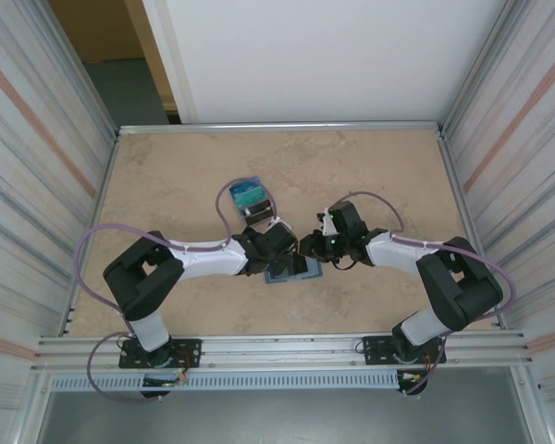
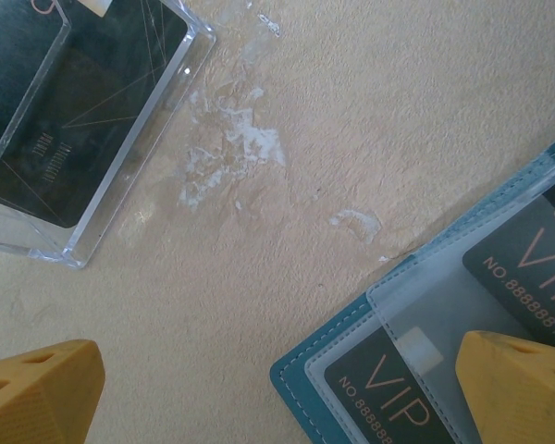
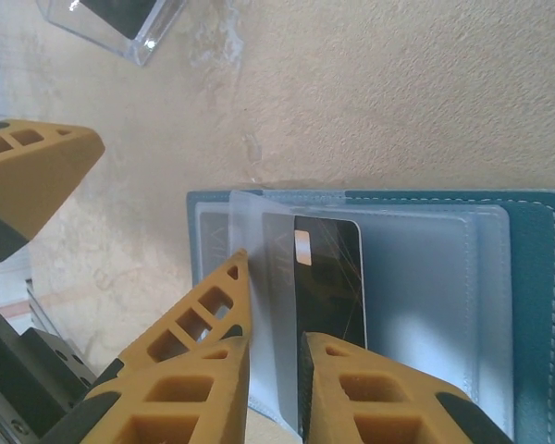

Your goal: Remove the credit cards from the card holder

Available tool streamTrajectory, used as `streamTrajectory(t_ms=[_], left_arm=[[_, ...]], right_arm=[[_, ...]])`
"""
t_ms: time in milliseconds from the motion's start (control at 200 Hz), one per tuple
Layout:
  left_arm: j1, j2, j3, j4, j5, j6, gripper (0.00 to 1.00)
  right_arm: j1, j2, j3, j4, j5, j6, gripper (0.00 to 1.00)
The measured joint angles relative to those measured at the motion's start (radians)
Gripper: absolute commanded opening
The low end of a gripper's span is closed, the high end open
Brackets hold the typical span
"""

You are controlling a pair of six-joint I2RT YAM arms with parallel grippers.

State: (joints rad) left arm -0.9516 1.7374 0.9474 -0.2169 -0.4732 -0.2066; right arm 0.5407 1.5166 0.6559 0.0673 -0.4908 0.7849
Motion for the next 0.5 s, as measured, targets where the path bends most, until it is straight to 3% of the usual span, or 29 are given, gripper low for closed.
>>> streamTrajectory(t_ms=[125, 276, 501], left_arm=[[0.000, 0.000, 0.000, 0.000, 0.000, -0.002, 0.99], [-0.002, 0.000, 0.000, -0.003, -0.002, -0.004, 0.99], [-0.006, 0.000, 0.000, -0.005, -0.008, -0.007, 0.99]], right_arm=[[0.000, -0.015, -0.001, -0.032, 0.034, -0.001, 0.23], [0.000, -0.067, -0.003, -0.087, 0.080, -0.009, 0.31], [0.028, -0.075, -0.018, -0.105, 0.106, -0.008, 0.31]])
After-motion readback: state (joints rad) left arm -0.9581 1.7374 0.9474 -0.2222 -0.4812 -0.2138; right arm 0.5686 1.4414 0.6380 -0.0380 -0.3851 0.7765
